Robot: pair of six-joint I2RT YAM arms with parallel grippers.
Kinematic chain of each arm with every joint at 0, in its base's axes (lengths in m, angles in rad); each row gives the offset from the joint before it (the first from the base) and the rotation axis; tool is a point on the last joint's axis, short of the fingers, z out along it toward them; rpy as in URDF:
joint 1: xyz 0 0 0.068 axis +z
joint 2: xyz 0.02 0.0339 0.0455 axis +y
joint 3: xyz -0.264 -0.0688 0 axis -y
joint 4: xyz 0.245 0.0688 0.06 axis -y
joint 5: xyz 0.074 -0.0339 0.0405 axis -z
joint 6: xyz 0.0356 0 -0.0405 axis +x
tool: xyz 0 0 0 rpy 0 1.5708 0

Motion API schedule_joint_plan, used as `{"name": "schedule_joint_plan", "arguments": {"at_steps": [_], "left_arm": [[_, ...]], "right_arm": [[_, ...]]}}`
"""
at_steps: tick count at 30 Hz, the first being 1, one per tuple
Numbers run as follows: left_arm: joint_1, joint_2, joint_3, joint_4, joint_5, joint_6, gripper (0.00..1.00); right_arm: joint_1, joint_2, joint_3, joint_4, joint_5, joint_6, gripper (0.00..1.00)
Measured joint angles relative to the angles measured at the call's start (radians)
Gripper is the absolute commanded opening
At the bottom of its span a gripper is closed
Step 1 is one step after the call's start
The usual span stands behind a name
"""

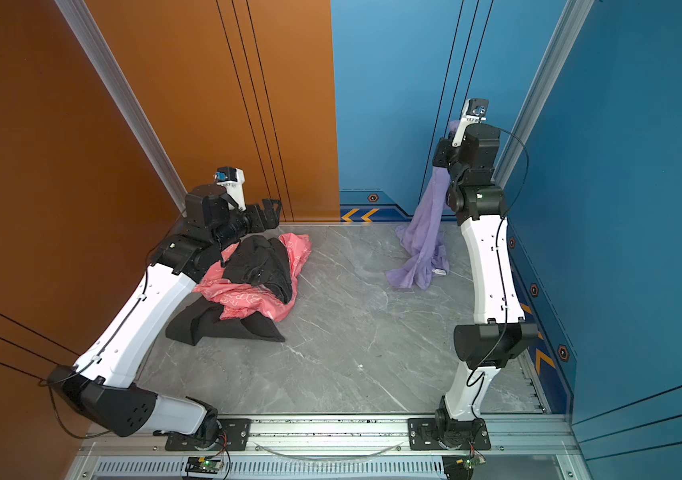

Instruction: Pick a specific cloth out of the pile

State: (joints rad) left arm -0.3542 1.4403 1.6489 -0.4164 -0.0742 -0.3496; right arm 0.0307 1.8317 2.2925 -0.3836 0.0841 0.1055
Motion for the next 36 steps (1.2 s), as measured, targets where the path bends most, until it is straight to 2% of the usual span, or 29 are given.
{"name": "schedule_joint_plan", "arguments": {"at_steps": [7, 14, 15, 16, 18, 20, 22, 29, 36], "left_arm": [[0.000, 0.002, 0.000, 0.002, 0.004, -0.008, 0.98], [0.000, 0.002, 0.000, 0.002, 0.007, -0.018, 0.98], [0.000, 0.002, 0.000, 0.003, 0.008, -0.019, 0.98], [0.000, 0.002, 0.000, 0.002, 0.008, -0.019, 0.98], [0.000, 0.002, 0.000, 0.002, 0.008, -0.019, 0.98], [0.000, 0.002, 0.000, 0.003, 0.007, -0.019, 0.98], [0.000, 0.002, 0.000, 0.002, 0.007, -0.019, 0.98], [0.000, 0.001, 0.000, 0.002, 0.007, -0.027, 0.98], [-0.002, 0.001, 0.000, 0.002, 0.007, -0.034, 0.98]], "right_arm": [[-0.031, 0.026, -0.040, -0.100, 0.053, -0.044, 0.00], [-0.024, 0.051, -0.214, -0.235, 0.056, -0.083, 0.00], [-0.023, 0.059, -0.235, -0.253, 0.056, -0.083, 0.04], [-0.023, 0.071, -0.256, -0.280, 0.056, -0.083, 0.12], [-0.021, 0.100, -0.269, -0.338, 0.062, -0.079, 0.34], [-0.024, 0.140, -0.269, -0.399, 0.071, -0.067, 0.62], [-0.029, 0.163, -0.269, -0.449, 0.070, -0.053, 0.72], [-0.074, 0.157, -0.263, -0.497, 0.021, 0.052, 0.85], [-0.061, 0.140, -0.220, -0.479, -0.013, 0.099, 0.88]]}}
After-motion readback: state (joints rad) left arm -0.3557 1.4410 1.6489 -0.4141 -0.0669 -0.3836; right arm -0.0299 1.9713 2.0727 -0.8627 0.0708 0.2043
